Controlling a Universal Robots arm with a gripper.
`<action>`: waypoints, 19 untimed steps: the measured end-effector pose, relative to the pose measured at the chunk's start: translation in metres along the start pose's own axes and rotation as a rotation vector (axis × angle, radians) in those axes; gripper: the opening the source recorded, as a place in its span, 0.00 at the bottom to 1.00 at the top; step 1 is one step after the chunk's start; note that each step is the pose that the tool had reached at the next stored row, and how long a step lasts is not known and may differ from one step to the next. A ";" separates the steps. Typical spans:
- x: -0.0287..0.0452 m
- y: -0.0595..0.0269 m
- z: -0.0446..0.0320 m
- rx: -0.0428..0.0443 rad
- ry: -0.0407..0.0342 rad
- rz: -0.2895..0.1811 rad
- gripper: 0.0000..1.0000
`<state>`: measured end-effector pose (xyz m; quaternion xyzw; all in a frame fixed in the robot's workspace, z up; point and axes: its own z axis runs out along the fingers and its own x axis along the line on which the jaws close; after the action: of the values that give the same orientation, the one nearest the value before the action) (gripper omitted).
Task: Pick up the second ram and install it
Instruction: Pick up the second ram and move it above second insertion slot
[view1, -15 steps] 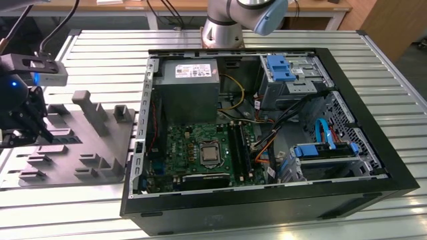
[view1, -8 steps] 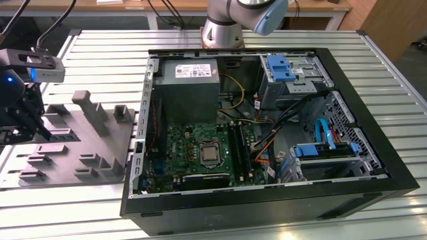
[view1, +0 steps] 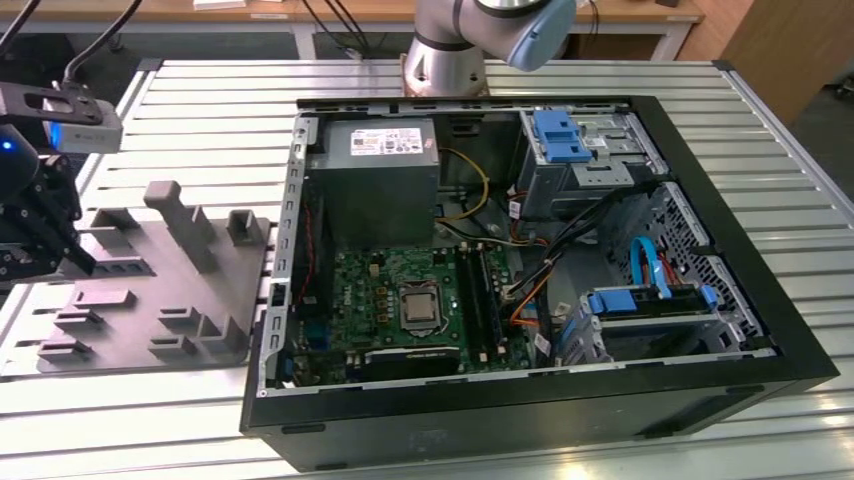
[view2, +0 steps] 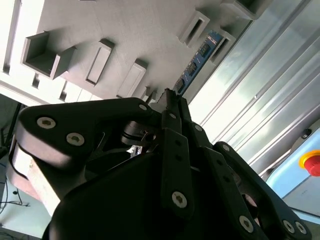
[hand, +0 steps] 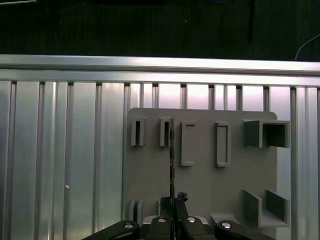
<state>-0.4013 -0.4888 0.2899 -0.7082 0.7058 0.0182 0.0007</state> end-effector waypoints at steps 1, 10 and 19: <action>0.0000 0.0000 -0.0014 0.0001 0.0000 0.000 0.14; -0.0004 0.0004 -0.0164 0.0001 -0.0001 0.000 0.14; -0.0008 0.0007 -0.0292 0.0001 -0.0003 0.000 0.14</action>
<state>-0.4013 -0.4888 0.3191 -0.7082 0.7058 0.0183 0.0009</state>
